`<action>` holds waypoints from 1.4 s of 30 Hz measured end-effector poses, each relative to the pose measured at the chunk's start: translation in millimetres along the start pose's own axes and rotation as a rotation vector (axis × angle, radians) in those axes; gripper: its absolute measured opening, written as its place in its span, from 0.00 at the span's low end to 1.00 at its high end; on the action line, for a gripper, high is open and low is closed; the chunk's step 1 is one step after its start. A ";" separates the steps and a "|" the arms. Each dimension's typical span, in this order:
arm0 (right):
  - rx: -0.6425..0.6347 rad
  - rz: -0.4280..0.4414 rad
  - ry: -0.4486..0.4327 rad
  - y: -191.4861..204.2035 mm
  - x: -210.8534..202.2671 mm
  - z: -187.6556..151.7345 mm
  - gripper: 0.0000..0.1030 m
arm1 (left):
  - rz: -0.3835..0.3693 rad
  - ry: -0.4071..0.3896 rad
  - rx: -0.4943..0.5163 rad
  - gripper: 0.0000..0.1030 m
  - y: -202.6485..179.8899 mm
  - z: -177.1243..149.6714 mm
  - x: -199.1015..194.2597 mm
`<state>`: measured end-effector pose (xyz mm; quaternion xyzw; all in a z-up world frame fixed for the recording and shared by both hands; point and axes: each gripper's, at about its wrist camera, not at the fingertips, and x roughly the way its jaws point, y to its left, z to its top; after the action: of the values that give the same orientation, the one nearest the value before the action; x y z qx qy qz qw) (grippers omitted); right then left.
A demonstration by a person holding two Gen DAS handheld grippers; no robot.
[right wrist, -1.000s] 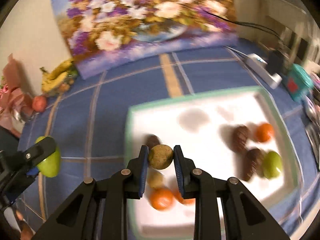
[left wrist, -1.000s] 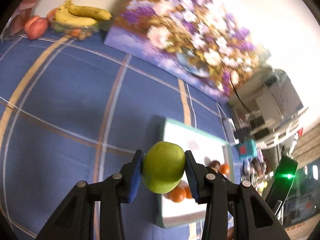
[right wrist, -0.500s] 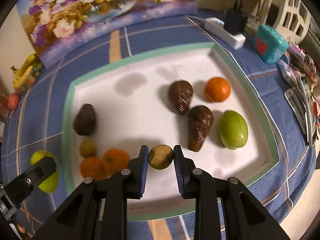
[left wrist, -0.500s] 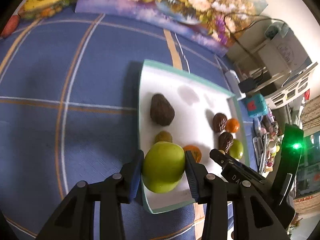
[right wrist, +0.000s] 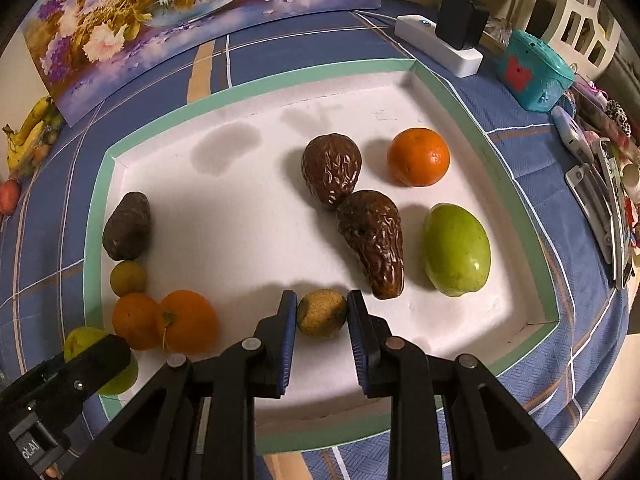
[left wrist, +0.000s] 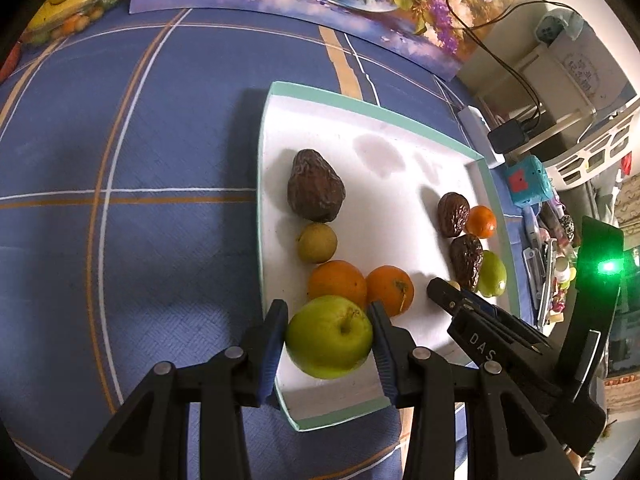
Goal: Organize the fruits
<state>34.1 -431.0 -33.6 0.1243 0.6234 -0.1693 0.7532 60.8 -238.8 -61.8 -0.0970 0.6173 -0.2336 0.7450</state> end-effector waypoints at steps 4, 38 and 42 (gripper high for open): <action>-0.005 -0.010 0.002 5.8 -2.4 -1.5 0.37 | -0.018 -0.016 -0.008 0.46 0.2 0.9 -7.6; -0.153 0.127 -0.231 67.0 -91.0 -44.9 0.95 | 0.543 -0.390 -0.138 1.00 81.6 -55.5 -147.5; -0.164 0.126 -0.233 69.9 -91.7 -44.8 0.95 | 0.581 -0.375 -0.172 1.00 92.2 -60.9 -148.1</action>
<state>7.3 -340.2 46.0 0.0807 0.5346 -0.0835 0.8371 4.0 -80.4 14.5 -0.0207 0.4892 0.0628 0.8697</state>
